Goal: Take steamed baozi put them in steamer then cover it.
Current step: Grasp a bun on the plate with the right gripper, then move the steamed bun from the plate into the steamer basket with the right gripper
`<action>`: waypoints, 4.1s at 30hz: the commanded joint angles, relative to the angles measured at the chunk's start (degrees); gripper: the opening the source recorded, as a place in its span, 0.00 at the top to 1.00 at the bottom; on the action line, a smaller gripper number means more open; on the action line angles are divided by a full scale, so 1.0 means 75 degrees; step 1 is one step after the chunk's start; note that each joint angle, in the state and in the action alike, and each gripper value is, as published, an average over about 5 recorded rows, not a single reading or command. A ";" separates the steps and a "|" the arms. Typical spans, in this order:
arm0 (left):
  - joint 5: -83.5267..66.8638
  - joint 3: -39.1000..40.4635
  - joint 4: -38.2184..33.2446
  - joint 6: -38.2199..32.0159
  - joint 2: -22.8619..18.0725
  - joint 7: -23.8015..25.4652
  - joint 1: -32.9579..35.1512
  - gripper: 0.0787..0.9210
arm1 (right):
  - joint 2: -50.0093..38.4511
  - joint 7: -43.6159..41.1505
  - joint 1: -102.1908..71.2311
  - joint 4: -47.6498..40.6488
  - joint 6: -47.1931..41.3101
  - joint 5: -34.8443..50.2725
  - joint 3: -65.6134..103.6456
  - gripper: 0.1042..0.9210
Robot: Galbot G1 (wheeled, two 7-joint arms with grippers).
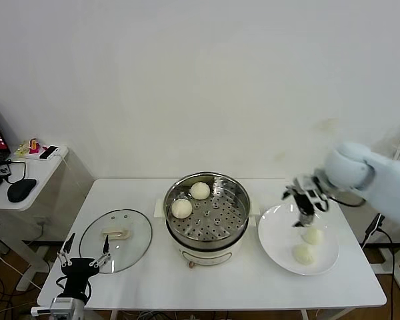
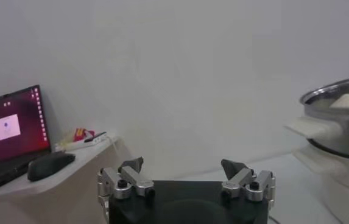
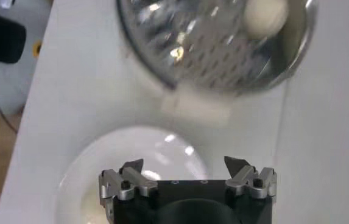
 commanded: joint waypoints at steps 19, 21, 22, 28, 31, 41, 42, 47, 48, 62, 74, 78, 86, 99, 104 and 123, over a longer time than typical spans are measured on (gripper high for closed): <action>0.0073 -0.0167 0.0080 -0.0020 -0.0078 -0.0004 0.0120 0.12 | 0.0411 0.0293 -0.3836 -0.1097 0.0498 -0.1826 0.2532 0.12; 0.0075 -0.0187 0.0086 -0.0019 -0.0083 -0.0003 0.0119 0.12 | 0.0535 0.0312 -0.3846 -0.1256 0.0510 -0.1864 0.2516 0.12; 0.0075 -0.0196 0.0091 -0.0019 -0.0084 -0.0003 0.0118 0.12 | 0.0590 0.0317 -0.3850 -0.1312 0.0514 -0.1877 0.2512 0.12; 0.0083 -0.0212 0.0140 -0.0021 -0.0091 -0.0009 0.0098 0.12 | 0.0811 0.0349 -0.3821 -0.1531 0.0502 -0.1915 0.2481 0.12; 0.0091 -0.0208 0.0144 -0.0020 -0.0093 -0.0010 0.0083 0.12 | 0.0879 0.0362 -0.3784 -0.1625 0.0491 -0.1911 0.2468 0.12; 0.0105 -0.0198 0.0130 -0.0020 -0.0108 -0.0010 0.0077 0.12 | 0.1094 0.0396 -0.3758 -0.1770 0.0408 -0.1868 0.2430 0.20; 0.0105 -0.0199 0.0126 -0.0019 -0.0109 -0.0010 0.0077 0.12 | 0.1117 0.0398 -0.3753 -0.1777 0.0389 -0.1858 0.2430 0.21; 0.0101 -0.0209 0.0116 -0.0019 -0.0109 -0.0010 0.0077 0.12 | 0.1145 0.0355 -0.3688 -0.1773 0.0308 -0.1804 0.2394 0.27; 0.0100 -0.0210 0.0116 -0.0020 -0.0109 -0.0009 0.0078 0.12 | 0.1135 0.0339 -0.3664 -0.1766 0.0298 -0.1790 0.2386 0.29; 0.0095 -0.0146 0.0096 -0.0013 -0.0103 -0.0005 0.0024 0.12 | 0.0560 -0.0225 -0.1675 -0.1263 0.0262 -0.0868 0.1839 0.35; 0.0091 -0.0054 0.0048 0.0006 -0.0027 0.0023 0.0019 0.12 | 0.0925 -0.0120 0.2042 -0.1227 0.0155 0.0714 0.0026 0.34; 0.0080 -0.0069 0.0080 0.0003 -0.0016 0.0023 0.0006 0.12 | 0.1684 0.0029 0.3117 -0.1390 0.0089 0.1118 -0.0677 0.34; 0.0072 -0.0077 0.0119 0.0008 -0.0031 0.0031 -0.0020 0.12 | 0.3504 0.0401 0.3658 -0.1601 -0.0050 0.1775 -0.1268 0.34; 0.0050 -0.0224 0.0074 0.0000 -0.0098 0.0030 -0.0005 0.12 | 0.4782 0.0968 0.2655 -0.1129 0.0624 0.1363 -0.2086 0.34; 0.0039 -0.0290 0.0080 -0.0011 -0.0153 0.0026 0.0017 0.12 | 0.4755 0.0999 0.2429 -0.0880 0.1173 0.0756 -0.2545 0.34; -0.0008 -0.0399 0.0127 -0.0055 -0.0210 0.0007 0.0011 0.12 | 0.4952 0.0800 0.2103 -0.0969 0.2680 -0.0576 -0.2954 0.34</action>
